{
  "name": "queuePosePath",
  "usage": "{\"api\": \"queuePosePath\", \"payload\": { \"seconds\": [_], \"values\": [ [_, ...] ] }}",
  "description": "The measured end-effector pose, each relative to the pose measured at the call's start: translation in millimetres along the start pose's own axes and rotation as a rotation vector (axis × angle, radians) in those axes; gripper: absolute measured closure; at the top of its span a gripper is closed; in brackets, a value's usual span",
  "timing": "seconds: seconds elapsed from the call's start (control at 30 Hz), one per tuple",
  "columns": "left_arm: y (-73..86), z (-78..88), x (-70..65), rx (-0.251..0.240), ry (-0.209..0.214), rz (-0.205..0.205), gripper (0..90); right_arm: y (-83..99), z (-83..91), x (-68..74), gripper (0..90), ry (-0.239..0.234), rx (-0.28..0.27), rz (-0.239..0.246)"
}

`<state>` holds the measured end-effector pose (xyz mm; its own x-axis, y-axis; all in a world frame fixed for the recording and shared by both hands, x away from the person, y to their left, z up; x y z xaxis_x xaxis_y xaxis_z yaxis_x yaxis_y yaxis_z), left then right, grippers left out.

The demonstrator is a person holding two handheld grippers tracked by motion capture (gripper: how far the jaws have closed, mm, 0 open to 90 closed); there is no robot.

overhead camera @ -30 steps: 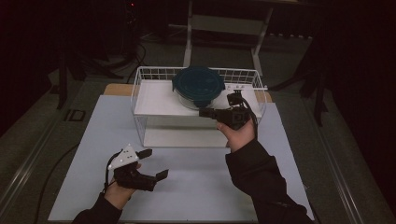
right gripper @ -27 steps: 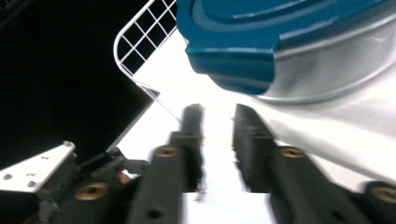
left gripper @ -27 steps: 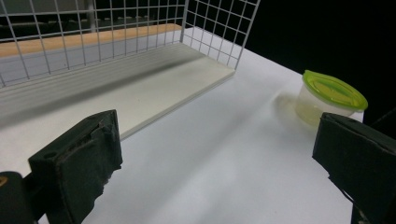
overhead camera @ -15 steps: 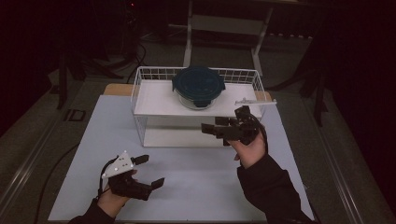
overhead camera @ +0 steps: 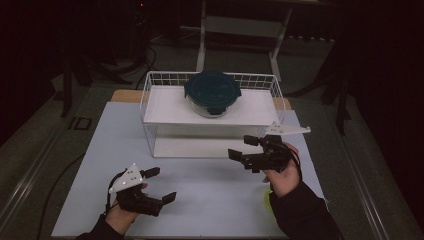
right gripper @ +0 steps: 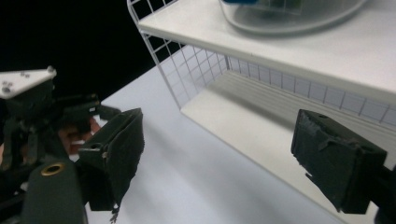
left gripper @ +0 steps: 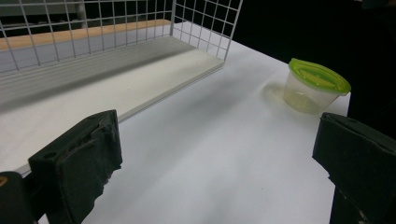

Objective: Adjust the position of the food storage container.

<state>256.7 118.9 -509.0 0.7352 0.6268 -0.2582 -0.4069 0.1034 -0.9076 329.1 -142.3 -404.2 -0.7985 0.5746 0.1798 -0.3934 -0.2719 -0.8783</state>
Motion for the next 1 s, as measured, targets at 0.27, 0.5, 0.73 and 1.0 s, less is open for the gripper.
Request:
{"api": "queuePosePath", "payload": {
  "seconds": [0.27,0.5,0.73,1.0],
  "values": [
    [3.0,-3.7,-1.0,0.008,-0.004,-0.009,0.8,29.0,21.1,-12.5,14.2,0.015,-0.017,-0.019],
    [3.6,-5.2,-1.7,0.006,0.002,-0.013,0.8,49.5,42.6,-28.6,20.0,0.057,-0.030,-0.040],
    [3.0,-4.8,-1.5,-0.002,-0.002,-0.023,0.8,64.2,63.1,-39.6,36.7,0.116,-0.022,-0.040],
    [3.9,-5.8,-1.2,0.004,0.003,-0.019,0.8,96.5,81.1,-51.1,67.1,0.175,0.027,-0.073]
  ]
}}
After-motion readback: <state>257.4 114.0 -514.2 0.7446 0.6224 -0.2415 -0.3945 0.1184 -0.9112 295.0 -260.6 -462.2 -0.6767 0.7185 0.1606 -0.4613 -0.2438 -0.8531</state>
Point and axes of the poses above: each handheld gripper's, and its own axes: z roughly backward along the jaws, y roughly out of its underside, x roughly to its left, the point moved 7 cm from there along -z, roughly forward along the jaws, and after that the axes turned 5 degrees about z, right-handed, at the moved point
